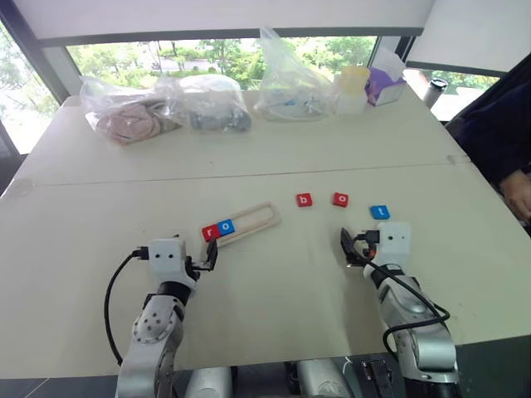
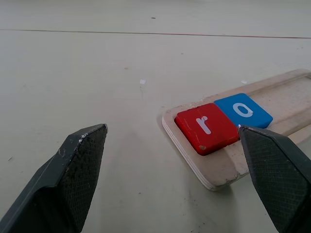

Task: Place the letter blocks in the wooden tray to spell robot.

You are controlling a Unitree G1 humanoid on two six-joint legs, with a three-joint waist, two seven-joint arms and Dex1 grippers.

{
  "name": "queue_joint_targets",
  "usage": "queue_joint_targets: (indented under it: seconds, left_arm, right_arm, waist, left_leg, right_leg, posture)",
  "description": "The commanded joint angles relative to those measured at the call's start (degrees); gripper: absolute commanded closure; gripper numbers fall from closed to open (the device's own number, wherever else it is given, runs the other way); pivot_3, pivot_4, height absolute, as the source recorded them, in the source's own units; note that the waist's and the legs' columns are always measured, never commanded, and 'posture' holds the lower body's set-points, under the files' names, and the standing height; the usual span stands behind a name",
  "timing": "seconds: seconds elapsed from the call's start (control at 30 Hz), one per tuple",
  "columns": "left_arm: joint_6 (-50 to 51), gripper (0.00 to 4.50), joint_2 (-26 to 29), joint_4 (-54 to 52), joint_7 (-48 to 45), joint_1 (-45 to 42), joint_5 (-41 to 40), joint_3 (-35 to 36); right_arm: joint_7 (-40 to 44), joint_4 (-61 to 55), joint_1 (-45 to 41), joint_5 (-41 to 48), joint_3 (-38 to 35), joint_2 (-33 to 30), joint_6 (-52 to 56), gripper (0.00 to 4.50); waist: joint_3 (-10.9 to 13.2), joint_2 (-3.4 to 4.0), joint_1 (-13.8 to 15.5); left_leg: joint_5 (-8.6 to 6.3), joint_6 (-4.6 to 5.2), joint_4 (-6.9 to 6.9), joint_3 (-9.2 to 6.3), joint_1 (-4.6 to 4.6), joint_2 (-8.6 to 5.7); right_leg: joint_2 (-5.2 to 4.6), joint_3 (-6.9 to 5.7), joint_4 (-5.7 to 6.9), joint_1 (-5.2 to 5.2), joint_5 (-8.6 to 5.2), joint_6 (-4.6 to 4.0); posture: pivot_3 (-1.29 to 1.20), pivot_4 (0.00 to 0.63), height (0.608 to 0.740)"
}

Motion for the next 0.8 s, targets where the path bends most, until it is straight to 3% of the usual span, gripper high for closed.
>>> queue_joint_targets:
  seconds: [0.03, 0.57, 0.8]
  left_arm:
    - [-1.23, 0.0, 0.95, -0.13, -1.36, -0.93, -0.31, -0.48]
    - [-1.59, 0.0, 2.58, -1.09, -4.31, -0.01, -1.44, -0.34]
    - [-2.9, 0.0, 11.14, -2.59, -13.86, 3.16, -6.11, 3.88]
  right_arm:
    - [-0.88, -3.48, 0.49, -0.24, -0.96, 0.44, -0.39, 0.02]
    - [-0.76, -7.69, 4.93, -0.48, -0.3, 0.03, -0.69, 0.02]
    - [4.13, -12.72, 7.59, 0.12, -0.88, -4.89, -0.56, 0.02]
  waist:
    - [0.0, 0.0, 0.0]
    - [0.0, 0.0, 0.03]
    - [0.01, 0.01, -0.05]
  left_leg:
    - [0.0, 0.0, 0.0, 0.0, 0.0, 0.0]
    - [0.0, 0.0, -0.02, -0.01, -0.01, 0.01]
    - [0.0, 0.0, -0.03, 0.0, 0.01, 0.15]
  right_leg:
    - [0.0, 0.0, 0.0, 0.0, 0.0, 0.0]
    - [0.0, 0.0, -0.02, 0.0, -0.01, 0.01]
    - [0.0, -0.01, -0.02, -0.02, -0.08, 0.09]
  posture:
    - [0.0, 0.15, 0.74]
    - [0.0, 0.15, 0.74]
    - [0.0, 0.15, 0.74]
